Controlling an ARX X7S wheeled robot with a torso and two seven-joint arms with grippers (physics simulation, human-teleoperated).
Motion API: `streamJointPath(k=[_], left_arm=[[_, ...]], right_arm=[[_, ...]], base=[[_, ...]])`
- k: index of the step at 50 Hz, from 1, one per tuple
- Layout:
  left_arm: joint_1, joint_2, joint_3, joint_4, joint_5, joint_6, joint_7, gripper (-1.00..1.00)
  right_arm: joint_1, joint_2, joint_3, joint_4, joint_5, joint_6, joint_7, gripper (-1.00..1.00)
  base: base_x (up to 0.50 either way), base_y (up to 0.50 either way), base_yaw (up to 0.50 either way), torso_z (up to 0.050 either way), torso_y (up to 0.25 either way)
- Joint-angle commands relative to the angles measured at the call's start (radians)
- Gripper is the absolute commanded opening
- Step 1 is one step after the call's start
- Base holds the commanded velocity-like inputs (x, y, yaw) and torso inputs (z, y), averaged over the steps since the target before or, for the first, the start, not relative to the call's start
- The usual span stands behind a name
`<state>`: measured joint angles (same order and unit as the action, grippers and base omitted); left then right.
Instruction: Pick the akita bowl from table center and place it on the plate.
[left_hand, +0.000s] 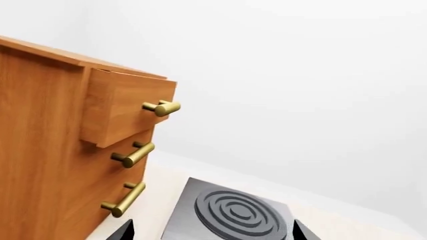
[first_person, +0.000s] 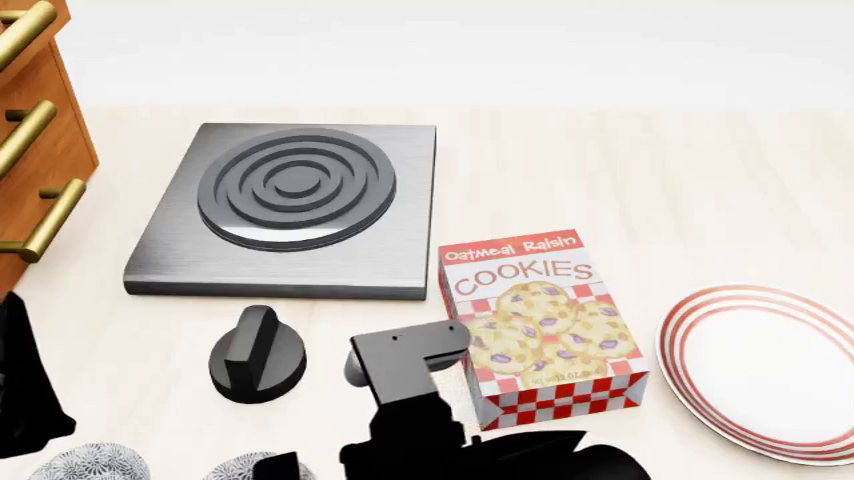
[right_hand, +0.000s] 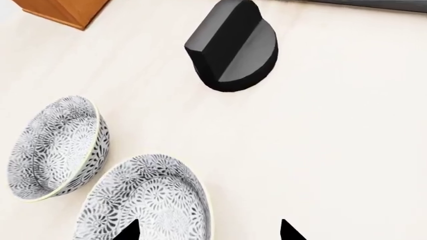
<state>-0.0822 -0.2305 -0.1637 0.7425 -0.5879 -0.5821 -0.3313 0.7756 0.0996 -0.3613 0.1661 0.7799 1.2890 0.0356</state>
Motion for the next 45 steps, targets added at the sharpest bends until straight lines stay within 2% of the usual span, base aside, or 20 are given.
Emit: streamJointPath(k=[1, 45], left_arm=[[0.002, -0.007, 0.004, 0.017, -0.019, -0.005, -0.007, 1.00], [0.005, -0.028, 0.004, 0.017, -0.051, 0.011, -0.028, 1.00]], right_arm=[[0.018, -0.005, -0.054, 0.087, -0.021, -0.067, -0.051, 1.00], [0.009, 0.001, -0.119, 0.162, -0.004, -0.129, -0.092, 1.00]], base=[[0.00, 0.00, 0.00, 0.000, 0.000], [0.00, 0.00, 0.00, 0.000, 0.000]])
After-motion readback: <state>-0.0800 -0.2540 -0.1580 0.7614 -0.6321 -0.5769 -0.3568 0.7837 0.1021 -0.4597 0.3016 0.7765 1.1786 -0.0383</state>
